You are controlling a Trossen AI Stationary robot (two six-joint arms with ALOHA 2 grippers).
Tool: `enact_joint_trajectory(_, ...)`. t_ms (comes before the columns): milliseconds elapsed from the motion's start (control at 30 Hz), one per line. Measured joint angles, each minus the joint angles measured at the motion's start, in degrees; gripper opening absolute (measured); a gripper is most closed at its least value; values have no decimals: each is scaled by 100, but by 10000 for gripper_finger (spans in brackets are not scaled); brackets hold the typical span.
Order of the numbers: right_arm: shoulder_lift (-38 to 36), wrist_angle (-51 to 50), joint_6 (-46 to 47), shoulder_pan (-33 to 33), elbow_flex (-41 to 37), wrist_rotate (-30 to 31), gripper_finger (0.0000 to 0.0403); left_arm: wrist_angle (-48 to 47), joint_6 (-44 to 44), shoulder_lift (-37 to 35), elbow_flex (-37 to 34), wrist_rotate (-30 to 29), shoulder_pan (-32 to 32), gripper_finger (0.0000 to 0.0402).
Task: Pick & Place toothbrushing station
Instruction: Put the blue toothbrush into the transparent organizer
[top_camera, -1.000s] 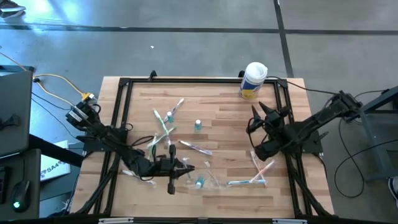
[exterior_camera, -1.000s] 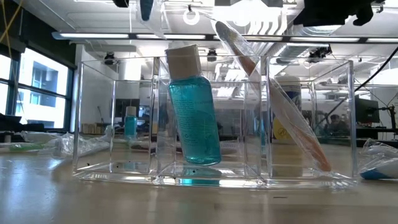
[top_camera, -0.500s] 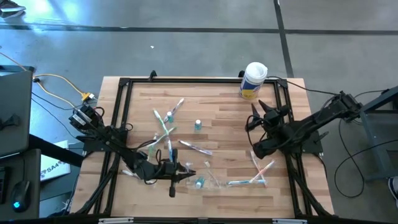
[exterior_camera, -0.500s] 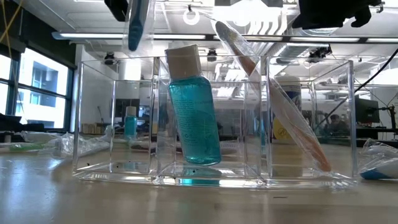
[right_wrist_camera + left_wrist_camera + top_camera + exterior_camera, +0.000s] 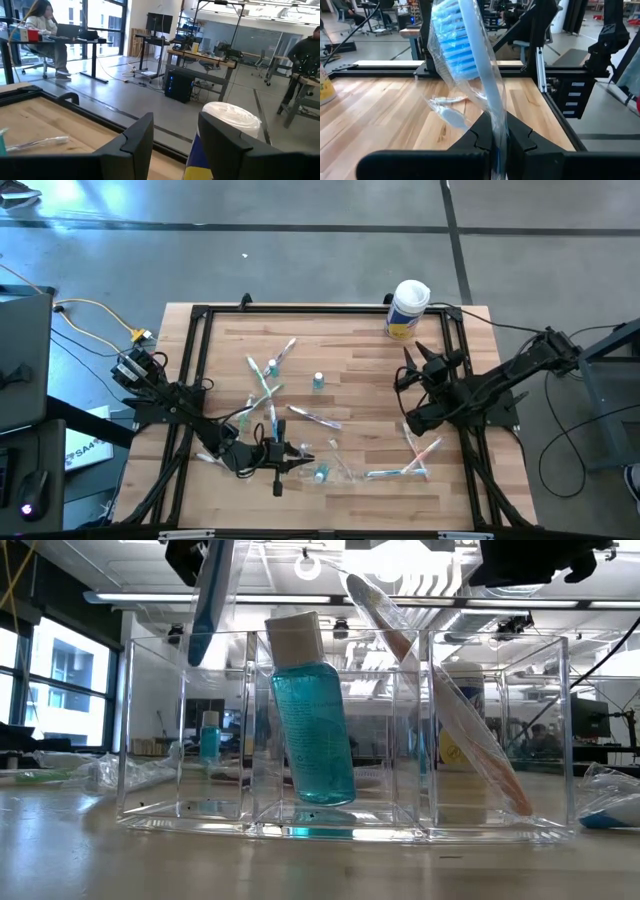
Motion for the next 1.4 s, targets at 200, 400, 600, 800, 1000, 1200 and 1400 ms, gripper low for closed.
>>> enact_joint_trajectory(200,-2,4,-199,-175,0,4,149,93,-146,51,1,-150,0,12)
enact_joint_trajectory(400,-6,4,-285,-270,0,4,149,586,-167,481,1,-315,0,12)
enact_joint_trajectory(600,-4,0,-476,-98,0,-4,149,793,-108,669,1,-585,-2,12)
enact_joint_trajectory(800,-141,-4,-1049,299,0,-24,149,753,-91,669,1,-1164,-95,12)
enact_joint_trajectory(1000,-408,-74,-1497,854,0,-266,149,1038,-62,902,3,-1787,-276,12)
enact_joint_trajectory(1200,-634,-131,-1643,1553,0,-784,149,1574,24,1540,232,-2051,-262,12)
enact_joint_trajectory(1400,-759,-140,-1637,2262,0,-820,149,1541,-150,1753,458,-2195,-264,13)
